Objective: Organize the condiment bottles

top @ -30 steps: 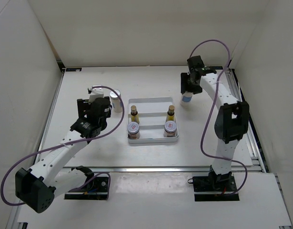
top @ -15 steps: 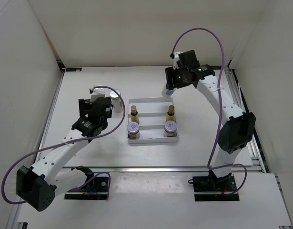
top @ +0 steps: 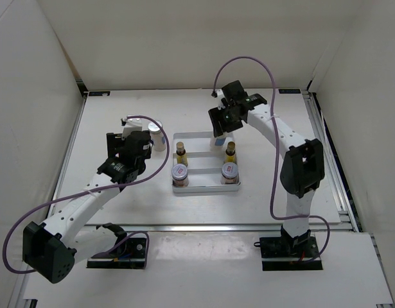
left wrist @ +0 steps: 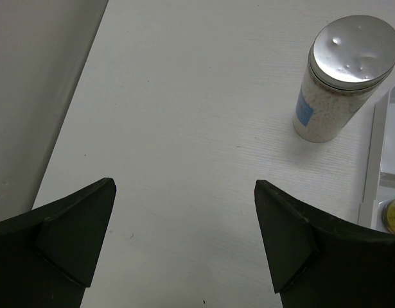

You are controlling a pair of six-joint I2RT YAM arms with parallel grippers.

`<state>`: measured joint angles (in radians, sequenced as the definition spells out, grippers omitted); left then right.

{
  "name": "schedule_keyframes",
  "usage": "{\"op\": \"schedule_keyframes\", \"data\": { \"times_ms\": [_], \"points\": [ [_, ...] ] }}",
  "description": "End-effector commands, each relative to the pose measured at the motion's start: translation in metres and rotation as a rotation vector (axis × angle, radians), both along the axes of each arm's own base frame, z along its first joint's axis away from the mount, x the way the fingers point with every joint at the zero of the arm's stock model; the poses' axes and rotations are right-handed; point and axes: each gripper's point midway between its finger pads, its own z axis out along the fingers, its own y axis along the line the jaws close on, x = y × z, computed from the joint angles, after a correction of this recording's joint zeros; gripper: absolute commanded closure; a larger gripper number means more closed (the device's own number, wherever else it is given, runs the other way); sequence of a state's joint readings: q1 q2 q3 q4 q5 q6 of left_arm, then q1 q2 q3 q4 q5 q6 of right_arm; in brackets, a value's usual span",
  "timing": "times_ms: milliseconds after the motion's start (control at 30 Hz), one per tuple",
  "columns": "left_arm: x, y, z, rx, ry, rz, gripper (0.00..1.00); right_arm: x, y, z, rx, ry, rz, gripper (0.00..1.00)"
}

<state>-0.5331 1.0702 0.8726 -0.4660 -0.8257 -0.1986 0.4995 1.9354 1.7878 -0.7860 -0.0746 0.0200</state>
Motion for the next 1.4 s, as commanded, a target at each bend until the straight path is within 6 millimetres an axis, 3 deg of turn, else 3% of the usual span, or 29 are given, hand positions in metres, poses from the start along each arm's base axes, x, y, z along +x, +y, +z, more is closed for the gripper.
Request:
{"op": "schedule_keyframes", "data": {
  "times_ms": [0,267,333,367,467,600,633,700,733,767,800,833,900,933,1000,1033,1067,1100,1133,1167,1367],
  "points": [
    [0.005,-0.004,0.016,-0.025,-0.044,-0.007,0.0,0.01,0.003,0.01,-0.01,-0.054,-0.002,0.94],
    [0.005,-0.004,0.016,-0.025,-0.044,-0.007,0.0,0.017,-0.008,0.007,-0.062,-0.07,-0.06,0.75],
    [0.004,-0.004,0.016,-0.017,-0.041,-0.01,0.0,0.017,-0.008,0.007,-0.062,-0.07,-0.06,0.56],
    [0.004,-0.004,0.016,-0.017,-0.041,-0.01,0.0,0.019,-0.007,0.012,-0.056,-0.08,-0.061,0.38],
    [0.005,-0.005,0.016,-0.021,-0.038,-0.018,0.0,0.022,-0.007,0.033,-0.029,-0.116,-0.087,0.01],
    [0.005,-0.009,0.008,-0.03,-0.02,-0.031,0.0,0.027,-0.009,0.09,0.028,-0.237,-0.119,0.0],
    [0.005,-0.009,0.008,-0.041,-0.024,-0.026,0.0,0.025,-0.01,0.112,0.053,-0.276,-0.121,0.0],
    [0.014,-0.019,0.014,-0.124,-0.016,-0.081,0.0,0.022,-0.012,0.132,0.077,-0.314,-0.123,0.0],
    [0.018,-0.011,0.011,-0.136,0.027,-0.07,0.0,0.014,-0.013,0.15,0.106,-0.343,-0.117,0.0],
    [0.028,-0.015,0.033,-0.199,-0.001,-0.076,0.0,0.01,-0.013,0.158,0.123,-0.355,-0.11,0.0],
    [0.033,-0.028,0.036,-0.259,0.033,-0.15,0.0,0.005,-0.014,0.161,0.134,-0.356,-0.102,0.0],
    [0.048,-0.028,0.047,-0.292,0.042,-0.159,0.0,-0.002,-0.015,0.171,0.148,-0.371,-0.086,0.0],
    [0.062,-0.045,0.055,-0.34,0.065,-0.225,0.0,-0.015,-0.013,0.174,0.178,-0.36,-0.055,0.0],
    [0.074,-0.045,0.05,-0.337,0.084,-0.213,0.0,-0.019,-0.013,0.173,0.185,-0.352,-0.045,0.0],
    [0.089,-0.056,0.069,-0.345,0.059,-0.262,0.0,-0.027,-0.011,0.165,0.194,-0.322,-0.022,0.0],
    [0.097,-0.064,0.061,-0.353,0.087,-0.279,0.0,-0.032,-0.011,0.167,0.211,-0.314,-0.019,0.0],
    [0.105,-0.072,0.068,-0.37,0.088,-0.339,0.0,-0.038,-0.009,0.168,0.227,-0.306,-0.002,0.0],
    [0.11,-0.079,0.064,-0.383,0.105,-0.362,0.0,-0.043,-0.006,0.163,0.236,-0.278,0.019,0.0],
    [0.115,-0.085,0.043,-0.388,0.172,-0.368,0.0,-0.051,-0.005,0.161,0.246,-0.256,0.036,0.0],
    [0.118,-0.087,0.038,-0.401,0.195,-0.378,0.0,-0.055,-0.002,0.157,0.261,-0.232,0.044,0.0],
    [0.128,-0.094,-0.006,-0.411,0.298,-0.364,0.0,-0.091,0.003,0.165,0.351,-0.186,0.127,0.0]
  ]
}}
